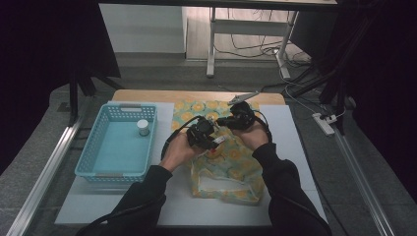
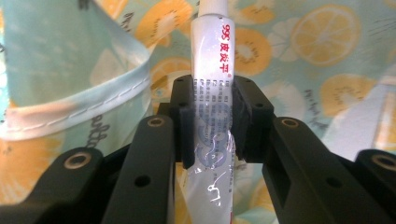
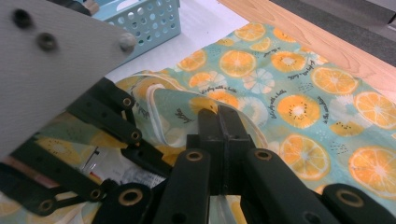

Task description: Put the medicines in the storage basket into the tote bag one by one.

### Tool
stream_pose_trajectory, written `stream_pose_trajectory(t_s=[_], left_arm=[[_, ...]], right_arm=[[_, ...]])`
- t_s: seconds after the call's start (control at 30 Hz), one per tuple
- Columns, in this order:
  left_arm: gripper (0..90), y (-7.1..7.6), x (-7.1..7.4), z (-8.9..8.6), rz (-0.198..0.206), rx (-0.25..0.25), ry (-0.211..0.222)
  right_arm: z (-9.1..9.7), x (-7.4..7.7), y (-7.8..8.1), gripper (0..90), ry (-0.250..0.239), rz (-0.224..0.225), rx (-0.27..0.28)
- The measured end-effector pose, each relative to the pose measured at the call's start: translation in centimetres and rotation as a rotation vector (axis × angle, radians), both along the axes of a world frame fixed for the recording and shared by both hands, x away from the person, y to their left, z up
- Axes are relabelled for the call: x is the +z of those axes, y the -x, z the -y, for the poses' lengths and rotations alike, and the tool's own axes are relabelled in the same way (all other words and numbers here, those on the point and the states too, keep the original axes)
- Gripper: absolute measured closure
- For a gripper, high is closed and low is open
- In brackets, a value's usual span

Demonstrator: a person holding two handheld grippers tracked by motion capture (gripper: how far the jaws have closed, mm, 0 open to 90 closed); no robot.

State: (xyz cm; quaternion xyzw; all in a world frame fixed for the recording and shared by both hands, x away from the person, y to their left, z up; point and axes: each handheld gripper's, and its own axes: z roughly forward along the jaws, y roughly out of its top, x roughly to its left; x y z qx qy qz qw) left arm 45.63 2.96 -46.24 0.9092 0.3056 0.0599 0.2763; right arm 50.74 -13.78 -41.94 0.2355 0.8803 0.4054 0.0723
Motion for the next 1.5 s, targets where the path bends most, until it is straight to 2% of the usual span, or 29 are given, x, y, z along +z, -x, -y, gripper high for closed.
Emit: stream_pose_trajectory(t_s=[0.23, 0.3, 0.47, 0.77, 0.9, 1.0, 1.13, 1.2, 1.5], left_arm=[[69.9, -0.3, -0.8, -0.4, 0.022, 0.010, 0.004], [65.0, -0.2, -0.7, -0.6, 0.025, 0.011, 0.031], [60.0, -0.1, 0.0, -1.0, 0.021, 0.008, 0.072], [44.8, 0.9, 1.2, -2.2, 0.005, -0.005, 0.147], [35.9, 1.4, 1.9, -2.8, -0.020, -0.023, 0.194], [27.0, 1.9, 2.2, -3.3, -0.021, -0.036, 0.198], [19.3, 2.1, 2.6, -4.1, -0.047, -0.036, 0.236], [17.6, 2.2, 2.8, -4.5, -0.042, -0.023, 0.242], [5.4, 2.6, 3.1, -5.7, -0.029, -0.024, 0.266]], right_arm=[[0.0, -0.4, -0.1, 89.9, 0.005, -0.009, -0.008], [0.0, -0.5, -0.1, 89.8, 0.006, -0.011, -0.010], [0.1, -0.4, -0.1, 89.9, 0.002, -0.010, -0.011], [0.3, -0.4, -0.1, 89.8, 0.001, -0.008, -0.010], [0.4, -0.4, -0.1, 89.8, 0.001, -0.009, -0.012], [0.4, -0.4, -0.1, 89.8, 0.002, -0.007, -0.011], [0.4, -0.4, 0.1, 89.9, -0.002, -0.007, -0.011], [0.4, -0.3, 0.1, 89.8, 0.000, -0.006, -0.007], [0.4, -0.2, 0.2, 89.8, -0.002, -0.003, -0.002]])
